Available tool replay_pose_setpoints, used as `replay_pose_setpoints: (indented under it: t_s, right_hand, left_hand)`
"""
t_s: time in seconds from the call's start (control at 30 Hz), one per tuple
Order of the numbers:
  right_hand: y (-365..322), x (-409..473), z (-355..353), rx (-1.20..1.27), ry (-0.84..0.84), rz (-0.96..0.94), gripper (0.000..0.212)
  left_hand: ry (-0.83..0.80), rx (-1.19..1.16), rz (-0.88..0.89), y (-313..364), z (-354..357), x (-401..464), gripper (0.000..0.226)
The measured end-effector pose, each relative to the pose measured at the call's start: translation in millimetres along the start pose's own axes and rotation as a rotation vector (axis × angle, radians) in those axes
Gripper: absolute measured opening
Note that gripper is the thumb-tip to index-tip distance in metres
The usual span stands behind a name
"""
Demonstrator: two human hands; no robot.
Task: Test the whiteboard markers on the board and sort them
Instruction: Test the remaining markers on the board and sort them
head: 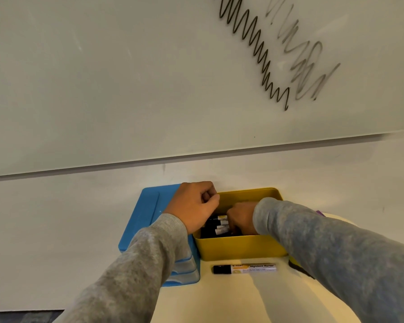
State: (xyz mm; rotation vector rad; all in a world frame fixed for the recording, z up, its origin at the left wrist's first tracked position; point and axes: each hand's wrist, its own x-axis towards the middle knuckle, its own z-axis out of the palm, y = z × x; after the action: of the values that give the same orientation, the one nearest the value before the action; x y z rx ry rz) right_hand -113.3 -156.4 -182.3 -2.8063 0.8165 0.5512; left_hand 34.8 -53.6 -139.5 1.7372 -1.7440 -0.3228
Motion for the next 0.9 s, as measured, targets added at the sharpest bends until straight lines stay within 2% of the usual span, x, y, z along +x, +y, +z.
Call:
replay_pose_setpoints:
  t_s: [0.07, 0.27, 0.43, 0.6, 0.73, 0.77, 0.9]
  right_hand:
    - [5.6, -3.3, -4.3, 0.076, 0.033, -0.02, 0.006]
    - [19.0, -26.0, -27.5, 0.404, 0.238, -0.041, 0.014]
    - [21.1, -34.4, -35.8, 0.548, 0.352, -0.071, 0.013]
    - [19.3, -48.4, -42.7, 0.621, 0.458, -0.053, 0.013]
    - [19.1, -62.8, -41.1, 0.928, 0.462, -0.025, 0.014]
    - [18.9, -66.2, -39.1, 0.915, 0.466, -0.009, 0.012]
    - [19.6, -69.5, -23.3, 0.59, 0.522, 0.07, 0.012]
  left_hand:
    - [0.004, -0.008, 0.001, 0.7, 0.1, 0.4, 0.015]
    - [0.034, -0.051, 0.015, -0.9, 0.7, 1.1, 0.012]
    - [0.048, -0.061, 0.055, -1.2, 0.6, 1.4, 0.005]
    - [0.072, -0.127, 0.066, -4.3, 0.3, 1.4, 0.023]
    - [0.068, -0.157, 0.045, -5.4, -0.1, 0.7, 0.018]
    - [0.06, -0.147, 0.042, -5.3, -0.4, 0.9, 0.014]
    - [0.049, -0.11, 0.037, -6.3, 0.2, 0.7, 0.008]
